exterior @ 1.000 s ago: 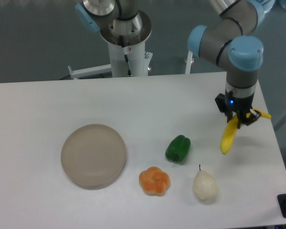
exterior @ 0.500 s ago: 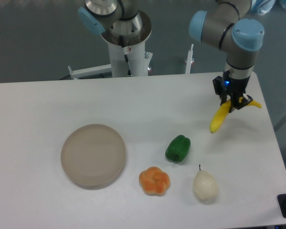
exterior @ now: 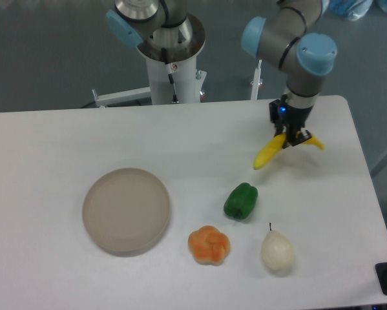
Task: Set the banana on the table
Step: 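Lift the banana and carry it toward the green pepper, then lower the banana onto the table beside the green pepper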
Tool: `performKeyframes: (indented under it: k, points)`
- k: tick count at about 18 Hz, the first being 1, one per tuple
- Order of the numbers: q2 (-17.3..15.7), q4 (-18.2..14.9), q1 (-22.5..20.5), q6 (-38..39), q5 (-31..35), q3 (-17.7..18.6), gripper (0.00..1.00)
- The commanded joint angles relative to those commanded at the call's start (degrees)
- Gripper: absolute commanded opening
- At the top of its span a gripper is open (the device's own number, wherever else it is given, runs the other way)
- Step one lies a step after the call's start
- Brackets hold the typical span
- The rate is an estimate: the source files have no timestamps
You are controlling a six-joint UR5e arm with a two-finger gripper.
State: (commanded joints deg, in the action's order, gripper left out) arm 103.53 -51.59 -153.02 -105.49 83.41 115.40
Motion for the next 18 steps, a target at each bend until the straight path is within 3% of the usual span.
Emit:
performKeyframes:
  k: [6,18]
  points:
    - [0.09,0.35,-0.44,0.90,0.09,2.02,0.31]
    - [1.06,1.23,0.88,0.02,2.02,2.03,0.31]
